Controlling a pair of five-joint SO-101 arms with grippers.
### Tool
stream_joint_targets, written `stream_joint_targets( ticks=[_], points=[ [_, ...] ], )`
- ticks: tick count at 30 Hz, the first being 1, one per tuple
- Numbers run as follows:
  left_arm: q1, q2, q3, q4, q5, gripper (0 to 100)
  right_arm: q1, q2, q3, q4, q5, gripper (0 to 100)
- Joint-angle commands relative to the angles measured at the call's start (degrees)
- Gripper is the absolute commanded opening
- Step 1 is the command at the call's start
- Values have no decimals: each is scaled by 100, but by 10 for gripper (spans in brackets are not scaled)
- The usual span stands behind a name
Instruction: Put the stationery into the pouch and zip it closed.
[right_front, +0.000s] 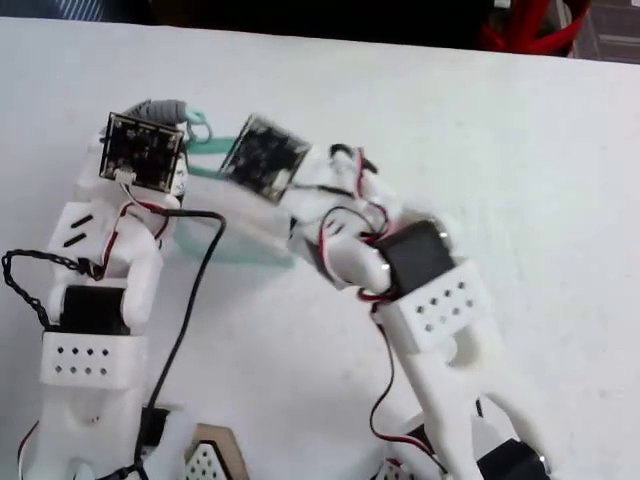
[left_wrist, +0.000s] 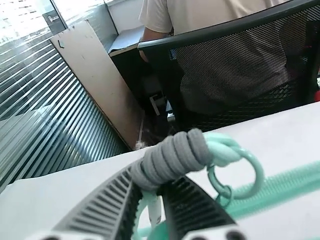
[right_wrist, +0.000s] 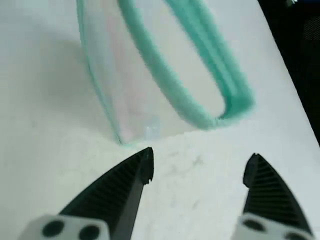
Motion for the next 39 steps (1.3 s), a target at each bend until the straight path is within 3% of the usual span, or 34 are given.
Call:
stream_joint_targets(
  ticks=[1, 10, 13, 15, 19, 21, 25, 32, 39],
  points=[
    [13, -136, -53, 18, 79, 23, -251, -145, 299, -444, 246, 313],
    [22, -136, 185, -26, 70, 23, -374, 215, 352, -1402, 264, 317],
    [40, -136, 185, -35, 70, 23, -602, 593, 352, -1437, 589, 309],
    [40, -136, 211, -123, 70, 23, -708, 778, 343, -1376, 782, 240],
    [4, -110, 229, -237, 70, 23, -734, 822, 132, -1297, 800, 5],
    [4, -127, 229, -237, 70, 23, -734, 787, 26, -1130, 633, 41],
    [4, -127, 229, -273, 70, 23, -892, 338, 9, -857, 422, 21],
    [4, -136, 229, -229, 70, 23, -1763, -1042, 879, -673, 387, 19],
    [4, -154, 176, 246, 62, 70, -1692, -1859, 2075, -2062, -1486, 19]
  ],
)
